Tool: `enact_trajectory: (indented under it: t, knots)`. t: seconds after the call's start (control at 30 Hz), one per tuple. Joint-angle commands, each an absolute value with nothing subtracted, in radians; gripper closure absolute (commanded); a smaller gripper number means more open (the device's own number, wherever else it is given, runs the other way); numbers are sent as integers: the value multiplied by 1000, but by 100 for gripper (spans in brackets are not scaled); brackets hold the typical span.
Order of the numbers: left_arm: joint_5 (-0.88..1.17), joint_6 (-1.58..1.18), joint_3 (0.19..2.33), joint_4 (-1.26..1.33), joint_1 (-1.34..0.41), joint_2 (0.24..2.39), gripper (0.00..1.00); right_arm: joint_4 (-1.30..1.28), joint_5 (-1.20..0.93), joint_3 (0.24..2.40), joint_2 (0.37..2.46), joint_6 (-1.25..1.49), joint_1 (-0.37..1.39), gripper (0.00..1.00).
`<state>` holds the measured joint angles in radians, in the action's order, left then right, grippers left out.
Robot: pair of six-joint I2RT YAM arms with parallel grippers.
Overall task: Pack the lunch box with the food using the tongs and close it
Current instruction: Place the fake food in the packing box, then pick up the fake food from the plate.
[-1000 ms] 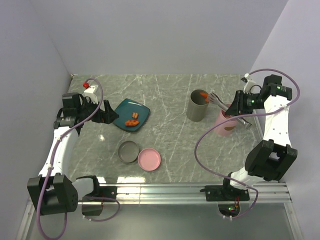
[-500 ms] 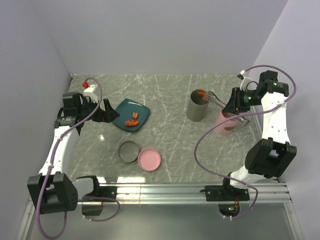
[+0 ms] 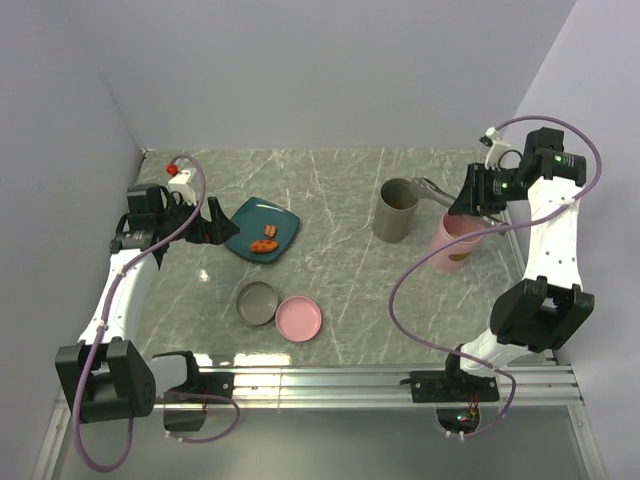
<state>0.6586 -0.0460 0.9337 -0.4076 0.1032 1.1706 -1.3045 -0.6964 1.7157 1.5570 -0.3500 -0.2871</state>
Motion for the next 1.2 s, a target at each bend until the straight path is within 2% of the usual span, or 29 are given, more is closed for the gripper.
enact_trajectory:
  t: [0.0, 0.17, 0.37, 0.57, 0.73, 1.17]
  knots:
    - [689, -45, 959, -377, 98, 1167, 1, -1325, -727, 1839, 1569, -345, -247, 56]
    - [699, -46, 973, -394, 97, 1169, 1, -1313, -674, 1925, 1583, -377, -46, 58]
    - [735, -57, 1020, -451, 100, 1203, 1, -1146, -537, 1893, 1608, -379, 260, 58]
    - [782, -48, 1078, -514, 121, 1244, 1, -976, -420, 1879, 1692, -413, 475, 58]
    - [845, -89, 1094, -509, 199, 1278, 1, -896, -367, 1908, 1831, -459, 567, 59]
    - [842, -97, 1072, -483, 206, 1302, 1, -845, -314, 1962, 2013, -393, 643, 53]
